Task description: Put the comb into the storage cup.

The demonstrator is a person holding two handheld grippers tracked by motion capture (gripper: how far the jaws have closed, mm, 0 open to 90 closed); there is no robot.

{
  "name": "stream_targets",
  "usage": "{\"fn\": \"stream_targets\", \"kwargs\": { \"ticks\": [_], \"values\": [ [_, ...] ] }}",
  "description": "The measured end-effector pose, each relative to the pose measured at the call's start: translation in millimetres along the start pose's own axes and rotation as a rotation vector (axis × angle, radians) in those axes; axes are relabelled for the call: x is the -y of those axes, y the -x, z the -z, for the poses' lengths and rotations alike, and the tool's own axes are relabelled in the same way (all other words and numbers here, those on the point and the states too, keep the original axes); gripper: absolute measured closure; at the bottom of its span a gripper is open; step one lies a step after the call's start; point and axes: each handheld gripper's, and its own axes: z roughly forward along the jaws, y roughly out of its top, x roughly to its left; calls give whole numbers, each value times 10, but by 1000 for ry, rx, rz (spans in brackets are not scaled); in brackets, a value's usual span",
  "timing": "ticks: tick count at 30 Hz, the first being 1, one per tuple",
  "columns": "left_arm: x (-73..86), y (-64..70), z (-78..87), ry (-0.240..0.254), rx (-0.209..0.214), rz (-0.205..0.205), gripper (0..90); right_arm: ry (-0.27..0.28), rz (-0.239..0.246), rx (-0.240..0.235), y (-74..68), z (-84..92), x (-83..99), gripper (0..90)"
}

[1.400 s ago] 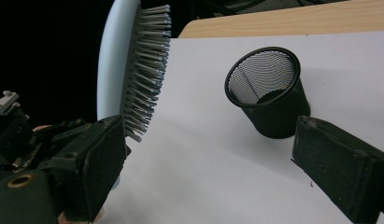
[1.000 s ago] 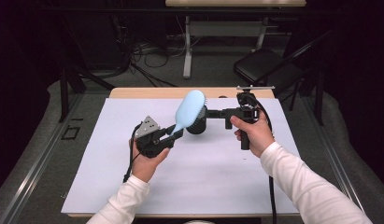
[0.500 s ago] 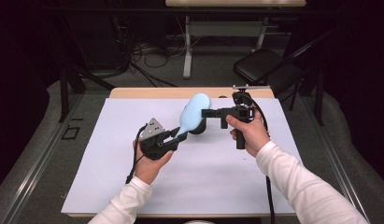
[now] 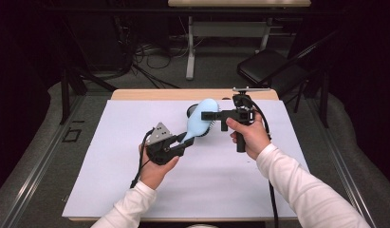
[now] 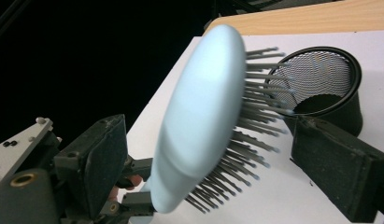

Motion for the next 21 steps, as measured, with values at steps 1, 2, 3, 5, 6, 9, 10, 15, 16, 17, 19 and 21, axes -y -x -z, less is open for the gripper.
{"fn": "stream_targets", "kwargs": {
  "ticks": [1,2,3,5,6,9,10,15,16,17,19,21],
  "values": [
    [-1,6,-2,-1,-1,-1,694,0,-1,-6,-4,-6,3,106],
    [-1,11,-3,-1,0,-1,694,-1,0,-11,-4,-11,5,106],
    [-1,13,-4,-1,1,0,694,0,-4,-13,-7,-18,10,111],
    [-1,17,-4,-2,2,-2,694,-1,-7,-17,-10,-30,17,120],
    [-1,18,-5,-1,2,-2,694,-1,-6,-21,-10,-40,20,123],
    [-1,19,-6,-1,3,-1,694,-5,-12,-29,-14,-64,26,136],
    [-1,20,-6,-1,4,0,693,-5,-14,-31,-14,-68,26,137],
    [0,23,-9,-5,4,-2,694,-4,-24,-35,-18,-97,26,141],
    [0,23,-9,-5,5,-1,694,-4,-26,-35,-19,-103,27,142],
    [1,24,-10,-2,5,-1,693,-5,-27,-37,-21,-111,28,142],
    [0,23,-8,-4,4,-1,694,-6,-30,-38,-23,-123,32,143],
    [1,25,-10,-2,4,-3,693,-4,-38,-45,-25,-135,35,148]
  ]
}}
